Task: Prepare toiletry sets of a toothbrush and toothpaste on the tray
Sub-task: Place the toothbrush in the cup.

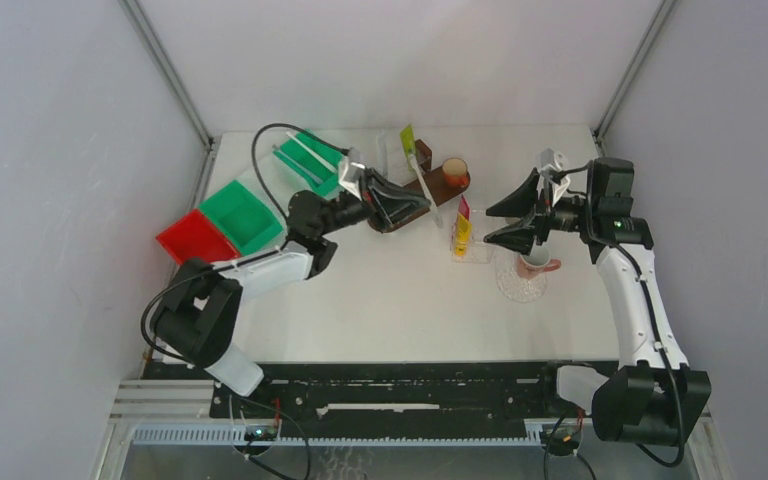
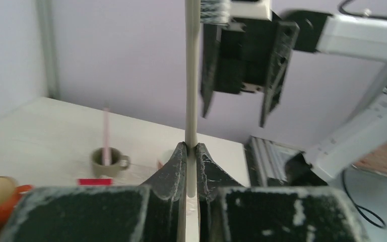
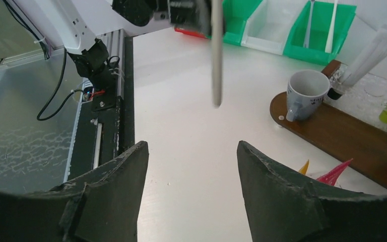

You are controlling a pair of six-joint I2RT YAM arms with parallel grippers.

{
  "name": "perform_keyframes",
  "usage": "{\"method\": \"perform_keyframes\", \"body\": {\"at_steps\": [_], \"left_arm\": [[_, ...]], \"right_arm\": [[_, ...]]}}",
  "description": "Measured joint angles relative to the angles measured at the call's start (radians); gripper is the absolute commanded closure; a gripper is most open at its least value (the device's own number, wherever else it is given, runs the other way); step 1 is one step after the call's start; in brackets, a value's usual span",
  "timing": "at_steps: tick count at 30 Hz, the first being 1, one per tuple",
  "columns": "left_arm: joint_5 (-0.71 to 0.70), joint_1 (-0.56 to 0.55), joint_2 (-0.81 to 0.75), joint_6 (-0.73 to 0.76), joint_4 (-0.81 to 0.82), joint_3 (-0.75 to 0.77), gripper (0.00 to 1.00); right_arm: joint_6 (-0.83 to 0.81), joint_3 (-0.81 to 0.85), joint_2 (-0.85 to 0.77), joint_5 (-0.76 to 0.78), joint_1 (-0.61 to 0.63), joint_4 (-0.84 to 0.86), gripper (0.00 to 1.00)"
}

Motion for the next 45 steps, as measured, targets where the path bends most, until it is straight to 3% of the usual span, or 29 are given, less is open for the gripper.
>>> {"method": "perform_keyframes", "body": {"at_steps": [4,7,14,20,24,33,35,40,45], "left_arm": [[0.079,-0.098,0.013,0.035,-0.059,0.0,1.0],[0.107,-0.176,0.014,0.144,-0.226,0.023,1.0],[0.112,-0.228,0.014,0.256,-0.386,0.054,1.0],[0.11,-0.232,0.021,0.325,-0.485,0.076,1.0],[0.106,-0.245,0.028,0.38,-0.564,0.108,1.0],[0.103,-0.257,0.029,0.446,-0.656,0.124,1.0],[0.099,-0.26,0.029,0.449,-0.656,0.125,0.89],[0.064,-0.261,0.026,0.47,-0.655,0.124,0.45],[-0.066,-0.249,-0.036,0.494,-0.63,0.073,0.3]], "right_arm": [[-0.025,0.0,-0.005,-0.018,0.003,-0.015,0.23],[-0.035,0.0,-0.005,-0.019,0.013,-0.021,0.22],[-0.043,-0.003,0.008,-0.016,0.083,-0.031,0.2],[-0.038,-0.014,0.04,0.021,0.167,-0.031,0.25],[-0.018,-0.014,0.061,0.058,0.21,-0.017,0.41],[0.024,-0.015,0.076,0.096,0.243,0.02,1.0],[0.025,-0.015,0.076,0.096,0.241,0.026,1.0],[0.022,-0.015,0.074,0.092,0.23,0.029,1.0],[0.037,-0.015,0.05,0.08,0.158,0.028,1.0]]}}
